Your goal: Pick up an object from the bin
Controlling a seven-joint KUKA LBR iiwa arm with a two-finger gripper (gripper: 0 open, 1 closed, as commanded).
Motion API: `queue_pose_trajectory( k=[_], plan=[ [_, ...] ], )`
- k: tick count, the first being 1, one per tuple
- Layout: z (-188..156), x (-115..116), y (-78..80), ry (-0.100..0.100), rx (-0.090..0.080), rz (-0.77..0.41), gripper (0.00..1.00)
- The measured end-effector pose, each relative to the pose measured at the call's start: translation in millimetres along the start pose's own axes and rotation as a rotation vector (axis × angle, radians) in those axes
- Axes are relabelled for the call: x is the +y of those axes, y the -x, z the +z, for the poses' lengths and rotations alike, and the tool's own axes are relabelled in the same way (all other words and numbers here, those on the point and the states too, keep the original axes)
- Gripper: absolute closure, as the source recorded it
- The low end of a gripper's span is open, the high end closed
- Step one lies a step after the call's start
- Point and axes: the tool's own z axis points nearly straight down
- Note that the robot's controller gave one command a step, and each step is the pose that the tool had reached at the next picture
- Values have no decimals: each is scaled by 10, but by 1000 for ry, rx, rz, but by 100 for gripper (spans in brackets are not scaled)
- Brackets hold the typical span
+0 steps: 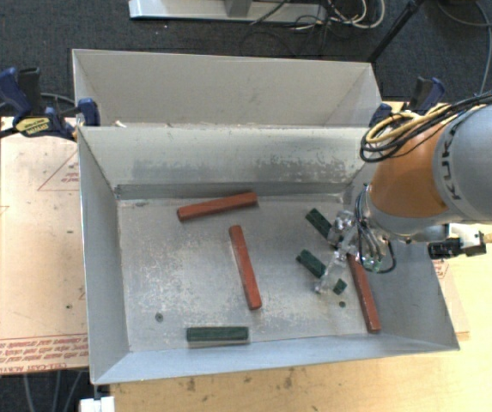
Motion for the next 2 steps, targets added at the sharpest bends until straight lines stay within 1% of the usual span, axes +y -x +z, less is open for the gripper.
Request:
queue_pose_trajectory(
  k=[1, 2],
  plan=[
    [7, -93, -286, -1, 4, -36, 0],
    [9, -91, -283, -1, 6, -39, 100]
  ],
)
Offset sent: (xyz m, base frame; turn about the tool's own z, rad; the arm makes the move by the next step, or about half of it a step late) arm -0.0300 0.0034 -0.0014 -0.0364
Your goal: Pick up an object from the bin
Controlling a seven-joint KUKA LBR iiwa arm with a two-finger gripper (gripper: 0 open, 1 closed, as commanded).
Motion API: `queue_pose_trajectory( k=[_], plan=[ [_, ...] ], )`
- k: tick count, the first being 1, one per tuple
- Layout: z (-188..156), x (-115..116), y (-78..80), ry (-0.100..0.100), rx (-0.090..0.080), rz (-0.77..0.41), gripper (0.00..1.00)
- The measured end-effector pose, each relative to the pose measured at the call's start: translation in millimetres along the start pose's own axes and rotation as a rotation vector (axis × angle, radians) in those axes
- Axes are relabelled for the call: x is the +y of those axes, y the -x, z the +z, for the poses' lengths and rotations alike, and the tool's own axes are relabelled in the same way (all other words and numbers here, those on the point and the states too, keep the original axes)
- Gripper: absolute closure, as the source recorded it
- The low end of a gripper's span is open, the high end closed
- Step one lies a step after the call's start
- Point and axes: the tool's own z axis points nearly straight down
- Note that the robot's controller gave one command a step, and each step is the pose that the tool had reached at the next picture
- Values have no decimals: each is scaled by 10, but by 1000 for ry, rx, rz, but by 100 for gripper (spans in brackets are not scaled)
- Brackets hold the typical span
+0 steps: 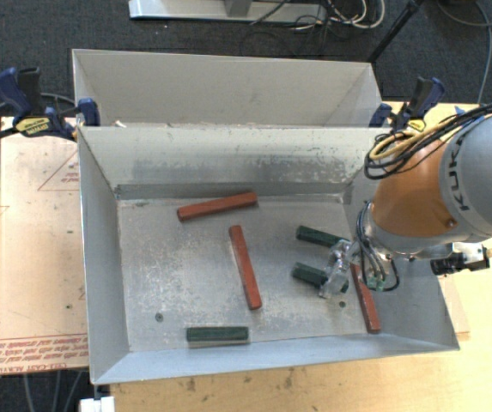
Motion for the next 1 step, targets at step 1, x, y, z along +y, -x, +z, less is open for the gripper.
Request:
queue_pose_trajectory(
  k=[1],
  plan=[
    [-6, 187, -160, 1, -4, 210, 100]
  ],
)
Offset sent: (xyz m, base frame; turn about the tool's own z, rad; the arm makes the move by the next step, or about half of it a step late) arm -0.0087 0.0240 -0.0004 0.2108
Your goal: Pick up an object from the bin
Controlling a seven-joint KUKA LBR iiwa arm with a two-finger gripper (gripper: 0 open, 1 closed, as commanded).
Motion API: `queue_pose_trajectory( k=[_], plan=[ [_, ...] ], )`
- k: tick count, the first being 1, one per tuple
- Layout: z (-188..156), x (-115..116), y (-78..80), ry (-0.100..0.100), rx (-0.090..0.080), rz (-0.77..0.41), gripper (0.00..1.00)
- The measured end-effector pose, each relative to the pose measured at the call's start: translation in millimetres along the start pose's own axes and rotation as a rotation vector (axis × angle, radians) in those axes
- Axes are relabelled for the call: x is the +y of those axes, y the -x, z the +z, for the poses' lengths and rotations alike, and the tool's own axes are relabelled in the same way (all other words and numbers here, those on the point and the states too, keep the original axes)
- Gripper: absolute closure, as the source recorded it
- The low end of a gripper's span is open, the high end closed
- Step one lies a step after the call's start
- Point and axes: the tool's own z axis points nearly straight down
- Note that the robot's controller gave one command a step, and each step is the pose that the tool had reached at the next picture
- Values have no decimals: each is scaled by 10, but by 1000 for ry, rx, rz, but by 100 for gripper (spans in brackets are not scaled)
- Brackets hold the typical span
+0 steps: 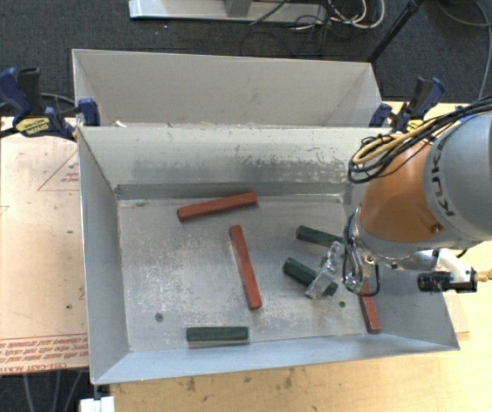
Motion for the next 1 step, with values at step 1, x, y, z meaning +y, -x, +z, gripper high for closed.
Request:
queue_pose_trajectory(
  k=[1],
  plan=[
    [-1288, -276, 135, 2, -5, 41, 100]
  ],
)
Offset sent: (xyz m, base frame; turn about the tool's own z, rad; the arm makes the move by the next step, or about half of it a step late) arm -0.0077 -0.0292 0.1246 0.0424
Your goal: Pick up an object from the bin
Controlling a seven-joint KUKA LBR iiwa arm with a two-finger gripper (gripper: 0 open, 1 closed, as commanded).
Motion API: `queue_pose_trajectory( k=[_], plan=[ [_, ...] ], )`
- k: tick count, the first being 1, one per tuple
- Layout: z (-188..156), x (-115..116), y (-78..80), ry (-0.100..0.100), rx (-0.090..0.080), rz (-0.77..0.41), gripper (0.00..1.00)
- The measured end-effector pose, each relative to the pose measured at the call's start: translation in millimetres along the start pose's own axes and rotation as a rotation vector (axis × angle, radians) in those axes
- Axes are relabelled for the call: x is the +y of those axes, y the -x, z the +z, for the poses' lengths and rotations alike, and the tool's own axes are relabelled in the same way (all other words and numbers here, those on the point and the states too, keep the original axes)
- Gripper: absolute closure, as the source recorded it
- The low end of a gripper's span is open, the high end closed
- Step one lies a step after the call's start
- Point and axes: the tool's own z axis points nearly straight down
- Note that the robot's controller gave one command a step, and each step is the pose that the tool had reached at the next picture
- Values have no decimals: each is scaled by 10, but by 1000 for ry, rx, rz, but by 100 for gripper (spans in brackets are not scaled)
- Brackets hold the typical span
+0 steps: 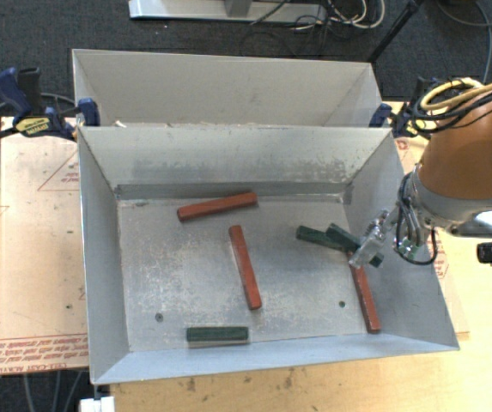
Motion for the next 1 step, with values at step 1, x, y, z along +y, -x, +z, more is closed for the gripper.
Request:
queue_pose_trajectory(
  k=[1],
  plan=[
    [-702, 27, 236, 0, 0, -277, 100]
  ],
)
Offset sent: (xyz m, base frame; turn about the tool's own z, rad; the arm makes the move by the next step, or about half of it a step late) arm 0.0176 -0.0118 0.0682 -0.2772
